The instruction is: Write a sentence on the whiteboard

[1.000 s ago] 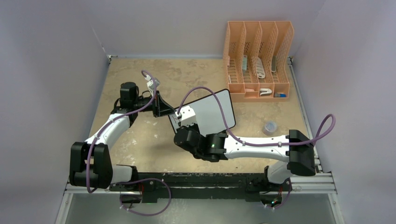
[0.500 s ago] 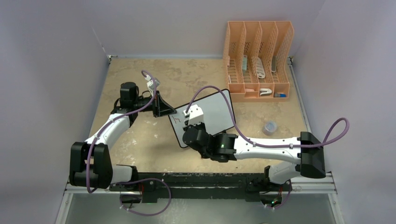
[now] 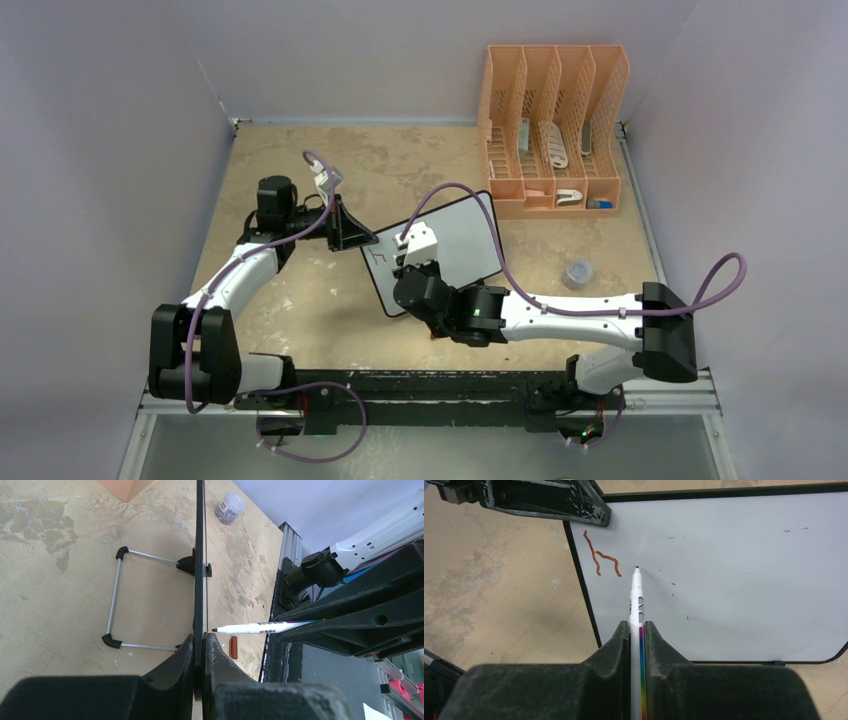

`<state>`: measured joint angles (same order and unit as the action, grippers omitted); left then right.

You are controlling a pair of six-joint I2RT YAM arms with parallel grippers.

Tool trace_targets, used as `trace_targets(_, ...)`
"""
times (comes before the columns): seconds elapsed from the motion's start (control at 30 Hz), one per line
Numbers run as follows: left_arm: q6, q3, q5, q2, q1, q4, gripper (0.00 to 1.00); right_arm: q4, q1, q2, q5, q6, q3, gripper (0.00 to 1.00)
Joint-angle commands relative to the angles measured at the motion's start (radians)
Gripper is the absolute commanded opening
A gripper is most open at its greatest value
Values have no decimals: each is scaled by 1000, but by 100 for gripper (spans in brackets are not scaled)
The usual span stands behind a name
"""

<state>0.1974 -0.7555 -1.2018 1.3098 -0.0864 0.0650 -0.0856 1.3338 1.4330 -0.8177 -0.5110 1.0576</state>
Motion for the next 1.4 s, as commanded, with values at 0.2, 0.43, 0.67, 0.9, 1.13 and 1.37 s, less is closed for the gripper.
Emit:
trace_targets(0.2,-27,-15,-31,14,-23,-19,0,60,-2,-2,-39,19,21,0)
trace_targets(0.43,-27,-15,-31,14,-24,-19,0,56,-1,13,-54,12,24,0)
trace_targets(0.67,-27,-15,-32,16,-24,-19,0,47,-3,28,-70,7,33,0)
trace_targets(0.9,-27,-15,-36,16,-24,-19,0,41,-4,41,-90,2,43,0)
trace_targets(1.13,-27,-15,-37,16,-26,-19,0,54,-4,46,-103,6,53,0)
trace_targets(1.37,-27,-15,-35,17,-27,-19,0,73,-5,48,-108,27,62,0)
